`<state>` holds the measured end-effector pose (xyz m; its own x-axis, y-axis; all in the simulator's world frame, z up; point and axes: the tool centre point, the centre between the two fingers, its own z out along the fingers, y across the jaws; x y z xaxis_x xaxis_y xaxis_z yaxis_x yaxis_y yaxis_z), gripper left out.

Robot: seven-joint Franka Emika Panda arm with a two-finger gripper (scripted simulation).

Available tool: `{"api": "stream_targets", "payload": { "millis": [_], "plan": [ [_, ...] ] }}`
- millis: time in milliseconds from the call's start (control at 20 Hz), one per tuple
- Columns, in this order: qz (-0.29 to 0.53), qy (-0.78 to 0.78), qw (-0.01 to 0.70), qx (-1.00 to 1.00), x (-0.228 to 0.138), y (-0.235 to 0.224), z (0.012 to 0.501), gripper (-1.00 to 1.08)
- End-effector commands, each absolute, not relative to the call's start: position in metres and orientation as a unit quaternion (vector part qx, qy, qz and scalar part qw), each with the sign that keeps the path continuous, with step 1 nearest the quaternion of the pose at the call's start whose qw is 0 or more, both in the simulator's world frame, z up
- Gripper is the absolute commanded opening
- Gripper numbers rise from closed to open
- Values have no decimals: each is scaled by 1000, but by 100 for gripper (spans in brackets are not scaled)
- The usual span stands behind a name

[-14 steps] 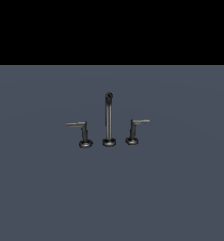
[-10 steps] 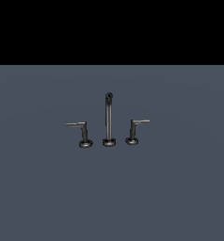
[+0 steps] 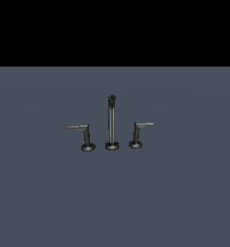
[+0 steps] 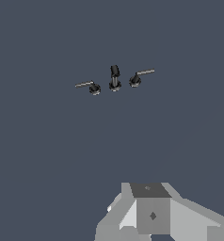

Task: Turn on the faucet by rotating a designated handle.

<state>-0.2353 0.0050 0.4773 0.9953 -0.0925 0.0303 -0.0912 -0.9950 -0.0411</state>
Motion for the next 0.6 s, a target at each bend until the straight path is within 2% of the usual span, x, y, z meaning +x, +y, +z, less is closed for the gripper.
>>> {"api": "stream_targets", "payload": {
  "millis": [0, 550],
  "plan": [
    [-15, 66, 20, -997, -226, 8, 466, -100],
    [-13, 196, 17, -980, -165, 16, 392, -100]
  ]
}}
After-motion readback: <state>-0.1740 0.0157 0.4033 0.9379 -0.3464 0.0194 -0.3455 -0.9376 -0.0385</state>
